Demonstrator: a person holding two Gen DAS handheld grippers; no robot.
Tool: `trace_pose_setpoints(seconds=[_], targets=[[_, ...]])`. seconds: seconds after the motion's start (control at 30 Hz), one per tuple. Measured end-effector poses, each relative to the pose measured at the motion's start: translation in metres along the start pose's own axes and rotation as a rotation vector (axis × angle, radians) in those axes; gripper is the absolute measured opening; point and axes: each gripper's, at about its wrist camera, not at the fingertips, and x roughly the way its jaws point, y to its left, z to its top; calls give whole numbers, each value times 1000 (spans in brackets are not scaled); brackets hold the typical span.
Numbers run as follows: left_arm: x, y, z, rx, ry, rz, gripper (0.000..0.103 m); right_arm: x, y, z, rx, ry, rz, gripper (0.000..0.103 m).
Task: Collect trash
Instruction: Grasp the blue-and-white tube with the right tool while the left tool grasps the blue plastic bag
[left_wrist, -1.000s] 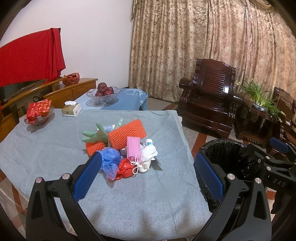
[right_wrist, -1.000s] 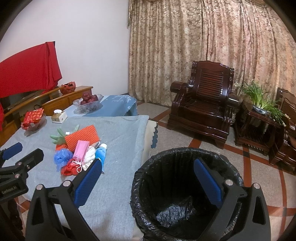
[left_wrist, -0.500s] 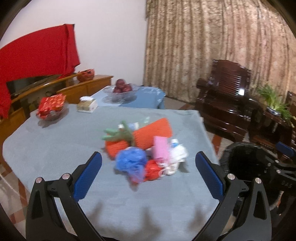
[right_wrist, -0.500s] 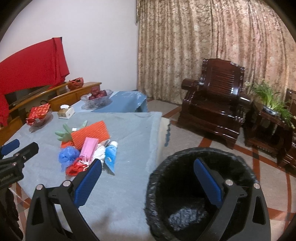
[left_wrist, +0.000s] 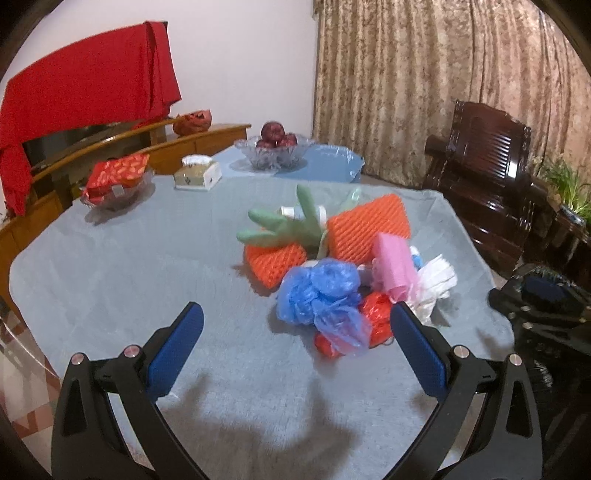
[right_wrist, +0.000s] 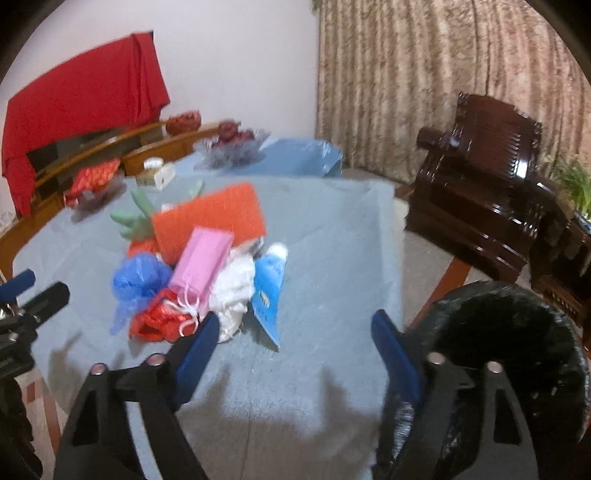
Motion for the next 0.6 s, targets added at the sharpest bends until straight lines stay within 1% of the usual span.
trace_pose_setpoints(seconds=[0.1, 0.13, 0.23, 0.3, 0.37, 0.4, 0.47, 0.57, 0.6], targets=[[15, -1, -2, 12, 30, -3, 96, 21, 7, -7, -12, 58, 27, 66], [19, -1, -3, 15, 38, -5, 95, 28, 9, -9, -19, 74, 30, 66], [28, -1, -5, 11, 51, -11, 95, 44, 14, -12, -37, 96, 26, 57], [33, -1, -5, 7, 55, -15, 95, 55, 14, -12, -41, 112, 23, 48], [38, -1, -4, 4, 57, -18, 95, 64, 13, -11, -46, 123, 19, 42], [40, -2, -4, 3, 58, -20, 95, 68, 13, -10, -47, 126, 22, 38], [44, -2, -2, 1, 60, -23, 95, 74, 13, -9, -46, 131, 35, 32], [54, -5, 0, 3, 64, -32, 94, 82, 10, -5, -35, 139, 49, 32], [57, -7, 0, 6, 66, -35, 93, 86, 10, -3, -33, 143, 54, 30]])
